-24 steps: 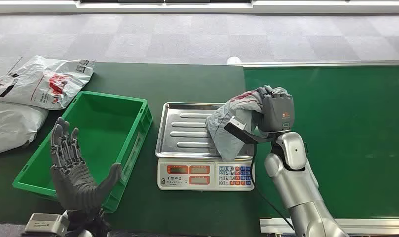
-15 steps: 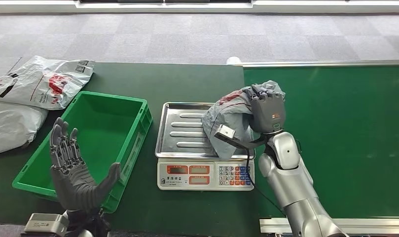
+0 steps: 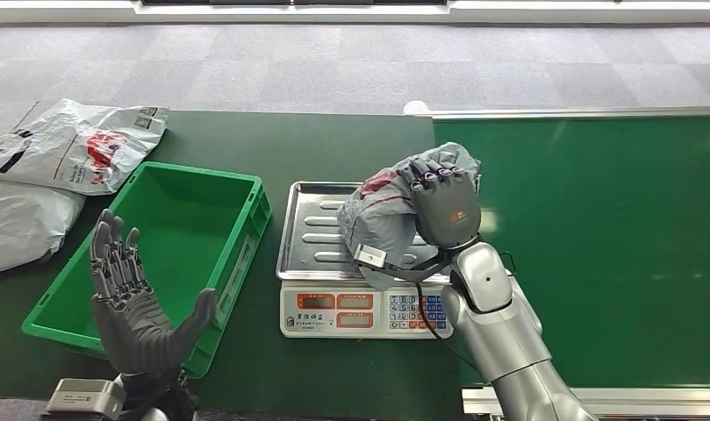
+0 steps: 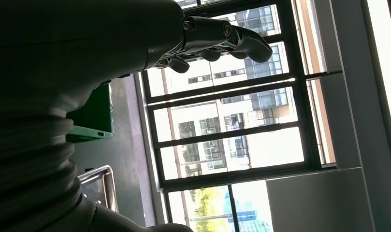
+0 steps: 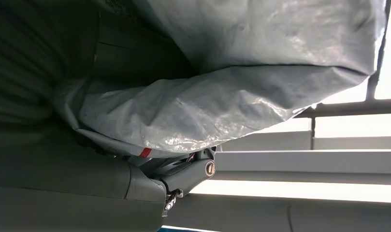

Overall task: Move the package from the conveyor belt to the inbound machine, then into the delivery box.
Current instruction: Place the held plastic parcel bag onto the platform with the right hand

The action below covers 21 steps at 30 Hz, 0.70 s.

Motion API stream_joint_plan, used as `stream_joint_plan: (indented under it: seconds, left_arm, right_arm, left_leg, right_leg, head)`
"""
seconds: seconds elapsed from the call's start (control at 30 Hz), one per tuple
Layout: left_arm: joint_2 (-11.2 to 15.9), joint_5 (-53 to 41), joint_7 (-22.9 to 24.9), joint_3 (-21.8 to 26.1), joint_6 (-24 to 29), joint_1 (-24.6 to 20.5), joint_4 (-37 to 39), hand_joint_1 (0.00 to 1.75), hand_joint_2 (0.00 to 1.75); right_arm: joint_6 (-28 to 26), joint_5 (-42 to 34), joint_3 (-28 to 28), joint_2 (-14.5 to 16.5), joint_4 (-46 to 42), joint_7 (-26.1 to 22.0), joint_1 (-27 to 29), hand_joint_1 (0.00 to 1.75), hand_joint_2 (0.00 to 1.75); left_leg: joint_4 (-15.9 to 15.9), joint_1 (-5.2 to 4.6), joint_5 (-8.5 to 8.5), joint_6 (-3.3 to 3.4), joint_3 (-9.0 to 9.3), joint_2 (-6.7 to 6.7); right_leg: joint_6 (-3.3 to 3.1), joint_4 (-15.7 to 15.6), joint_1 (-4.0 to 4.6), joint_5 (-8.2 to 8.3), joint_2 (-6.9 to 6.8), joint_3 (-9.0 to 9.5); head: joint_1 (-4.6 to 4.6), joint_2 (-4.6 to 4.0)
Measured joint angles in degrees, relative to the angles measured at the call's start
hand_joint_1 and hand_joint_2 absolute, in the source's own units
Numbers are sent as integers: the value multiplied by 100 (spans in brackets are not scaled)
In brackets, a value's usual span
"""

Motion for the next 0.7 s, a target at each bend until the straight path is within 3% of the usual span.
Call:
stream_joint_plan:
  seconds: [0.6,0.63,0.7]
  left_arm:
    - [23,11,0,-43,-1,-39,32,0,175]
    - [26,11,0,-43,-1,-39,32,0,175]
    - [32,12,0,-43,6,-38,31,0,175]
  right_arm:
    - [-2,357,955,-66,-319,682,31,175,175]
    - [-2,357,980,-73,-325,696,29,131,175]
    - [-2,358,1043,-89,-331,781,8,44,87]
  left_leg:
    - [0,0,0,0,-1,0]
    - [0,0,0,0,-1,0]
    - [0,0,0,0,-2,0]
  right_leg:
    - [0,0,0,0,-1,0]
    - [0,0,0,0,0,0]
    - [0,0,0,0,0,0]
  head:
    - [0,0]
    - [0,0]
    - [0,0]
